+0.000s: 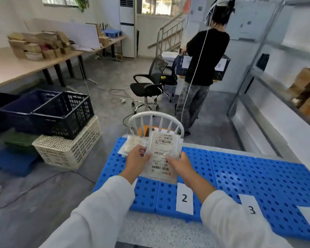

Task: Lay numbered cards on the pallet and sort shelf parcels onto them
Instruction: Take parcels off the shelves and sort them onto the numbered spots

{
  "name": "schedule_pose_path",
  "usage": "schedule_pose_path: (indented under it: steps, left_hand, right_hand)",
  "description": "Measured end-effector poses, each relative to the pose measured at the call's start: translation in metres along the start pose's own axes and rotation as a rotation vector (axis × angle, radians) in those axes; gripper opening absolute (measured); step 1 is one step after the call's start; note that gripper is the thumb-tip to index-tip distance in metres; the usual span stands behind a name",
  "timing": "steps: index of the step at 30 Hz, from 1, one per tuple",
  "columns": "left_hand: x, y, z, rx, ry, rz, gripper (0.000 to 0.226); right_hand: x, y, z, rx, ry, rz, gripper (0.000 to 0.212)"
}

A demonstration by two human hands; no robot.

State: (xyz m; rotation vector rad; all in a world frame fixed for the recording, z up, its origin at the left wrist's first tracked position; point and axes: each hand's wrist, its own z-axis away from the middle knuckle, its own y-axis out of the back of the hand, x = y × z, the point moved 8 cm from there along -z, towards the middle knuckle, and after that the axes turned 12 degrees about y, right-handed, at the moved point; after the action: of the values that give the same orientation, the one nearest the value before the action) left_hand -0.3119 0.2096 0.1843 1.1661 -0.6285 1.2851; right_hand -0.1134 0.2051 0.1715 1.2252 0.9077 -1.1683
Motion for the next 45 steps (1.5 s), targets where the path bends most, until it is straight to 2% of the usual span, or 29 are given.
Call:
schedule_pose_path:
  steps: [6, 11, 17, 27, 31, 34, 39, 45]
  left_hand:
    - [-0.002, 0.022, -0.056, -0.015, -0.003, -0.043, 0.019]
    - [-0.009, 0.028, -0.094, -0.025, 0.024, -0.030, 0.016]
    - [-0.013, 0.038, -0.147, 0.006, 0.079, -0.053, 0.017]
    - [-0.027, 0.046, -0.229, 0.087, 0.136, -0.181, 0.011]
    - [-0.043, 0.043, -0.254, 0.082, 0.170, -0.204, 0.009]
    - [-0.056, 0.040, -0.267, 0.062, 0.181, -0.257, 0.008]
    - [-0.068, 0.037, -0.281, 0.015, 0.179, -0.372, 0.016]
    - [-0.080, 0.039, -0.289, 0.032, 0.205, -0.409, 0.022]
  right_hand:
    - [0.000, -0.040, -0.036, 0.008, -0.054, 0.053, 0.037]
    - [0.003, -0.063, -0.068, 0.040, -0.076, 0.013, 0.062]
    - [0.014, -0.092, -0.119, -0.029, -0.117, 0.027, 0.067]
    - [0.044, -0.140, -0.207, -0.131, -0.187, 0.094, 0.063]
    - [0.069, -0.152, -0.231, -0.211, -0.237, 0.187, 0.048]
    - [0.083, -0.156, -0.243, -0.254, -0.242, 0.248, 0.040]
    - [0.097, -0.165, -0.249, -0.296, -0.264, 0.331, 0.044]
    - [0.105, -0.168, -0.250, -0.347, -0.232, 0.369, 0.038]
